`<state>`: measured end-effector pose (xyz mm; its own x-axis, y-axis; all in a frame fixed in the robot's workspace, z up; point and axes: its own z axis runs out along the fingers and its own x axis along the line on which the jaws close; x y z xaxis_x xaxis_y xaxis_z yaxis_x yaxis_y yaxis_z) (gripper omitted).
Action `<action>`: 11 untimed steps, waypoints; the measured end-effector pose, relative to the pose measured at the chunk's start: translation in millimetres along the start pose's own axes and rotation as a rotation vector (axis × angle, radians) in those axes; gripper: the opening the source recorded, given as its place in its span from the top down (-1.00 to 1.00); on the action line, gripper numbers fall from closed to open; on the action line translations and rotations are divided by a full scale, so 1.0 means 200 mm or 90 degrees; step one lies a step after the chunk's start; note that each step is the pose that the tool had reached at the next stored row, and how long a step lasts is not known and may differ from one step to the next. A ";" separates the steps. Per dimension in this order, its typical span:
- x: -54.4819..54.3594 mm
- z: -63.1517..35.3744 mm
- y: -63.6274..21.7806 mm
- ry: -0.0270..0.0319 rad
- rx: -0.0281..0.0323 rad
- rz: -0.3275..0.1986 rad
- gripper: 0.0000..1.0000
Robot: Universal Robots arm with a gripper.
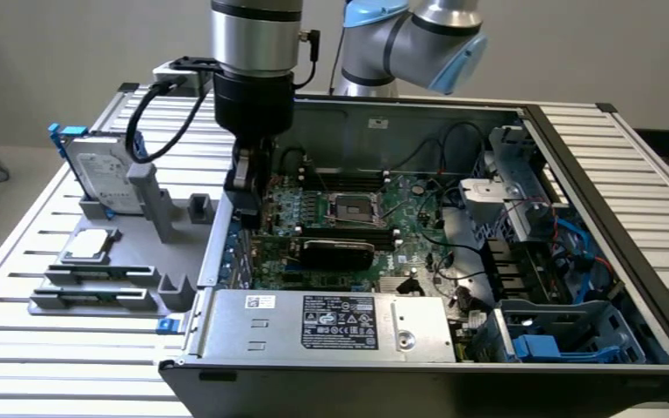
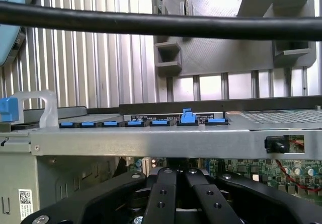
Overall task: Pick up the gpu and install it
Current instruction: 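Insert the gpu into the slot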
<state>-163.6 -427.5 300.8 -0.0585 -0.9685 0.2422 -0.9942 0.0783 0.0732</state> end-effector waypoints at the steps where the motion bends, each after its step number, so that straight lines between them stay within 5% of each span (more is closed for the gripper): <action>1: 0.00 -0.001 0.000 -0.0001 -0.0003 0.001 0.79; 11: -0.03 -0.006 0.002 -0.0009 -0.0026 0.012 0.79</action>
<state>-163.5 -421.9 300.7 -0.0771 -0.9672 0.2422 -0.9926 0.0973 0.0726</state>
